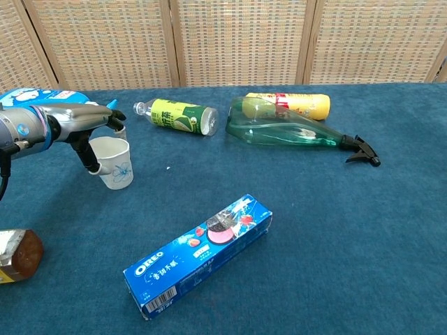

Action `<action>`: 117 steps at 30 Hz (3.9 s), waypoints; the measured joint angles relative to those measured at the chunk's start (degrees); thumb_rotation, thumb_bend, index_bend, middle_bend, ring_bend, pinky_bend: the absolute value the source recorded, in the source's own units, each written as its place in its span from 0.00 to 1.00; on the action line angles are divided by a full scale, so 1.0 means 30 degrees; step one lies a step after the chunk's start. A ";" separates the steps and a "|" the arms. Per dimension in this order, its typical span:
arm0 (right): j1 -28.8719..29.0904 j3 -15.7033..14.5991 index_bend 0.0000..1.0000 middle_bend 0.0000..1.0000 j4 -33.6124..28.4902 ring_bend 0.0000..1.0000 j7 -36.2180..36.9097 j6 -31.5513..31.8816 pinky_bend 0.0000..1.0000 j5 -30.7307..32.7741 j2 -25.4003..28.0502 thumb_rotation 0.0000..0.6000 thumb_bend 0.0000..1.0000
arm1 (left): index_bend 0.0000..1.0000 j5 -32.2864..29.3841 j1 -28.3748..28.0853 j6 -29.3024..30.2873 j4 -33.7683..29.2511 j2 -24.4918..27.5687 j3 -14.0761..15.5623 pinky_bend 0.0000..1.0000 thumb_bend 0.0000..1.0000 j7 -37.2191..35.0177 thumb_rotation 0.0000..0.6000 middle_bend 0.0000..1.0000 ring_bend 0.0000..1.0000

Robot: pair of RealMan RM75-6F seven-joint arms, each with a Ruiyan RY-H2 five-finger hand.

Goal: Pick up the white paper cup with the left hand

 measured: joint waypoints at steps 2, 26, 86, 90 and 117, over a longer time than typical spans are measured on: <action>-0.0003 0.0000 0.00 0.00 0.0001 0.00 0.0002 0.0020 0.00 -0.0023 -0.0004 1.00 0.10 | 0.38 0.0246 0.0098 0.0127 -0.0124 0.0101 -0.0027 0.00 0.29 -0.0401 1.00 0.00 0.00; 0.0025 -0.0102 0.00 0.00 -0.0040 0.00 -0.0782 -0.0058 0.00 -0.0019 -0.0264 1.00 0.10 | 0.41 0.9665 0.3971 -0.1303 0.4626 -0.1607 -0.0562 0.00 0.25 -1.7750 1.00 0.00 0.00; -0.0138 -0.0124 0.00 0.00 -0.0431 0.00 -0.0347 0.0430 0.00 -0.0461 0.0049 1.00 0.10 | 0.28 -0.5170 -0.1915 -0.1940 -0.4327 0.3797 0.1916 0.00 0.19 -0.2243 0.86 0.00 0.00; -0.0157 -0.0121 0.00 0.00 -0.0480 0.00 -0.0347 0.0489 0.00 -0.0494 0.0065 1.00 0.10 | 0.31 -0.5646 -0.2217 -0.1607 -0.4421 0.3725 0.2279 0.00 0.20 -0.2030 0.86 0.00 0.00; -0.0207 0.0005 0.00 0.00 -0.0444 0.00 0.0172 0.0661 0.00 -0.0496 0.0168 1.00 0.10 | 0.45 -0.6634 -0.3150 0.0730 -0.3408 0.1631 0.2985 0.00 0.40 -0.0367 0.88 0.00 0.00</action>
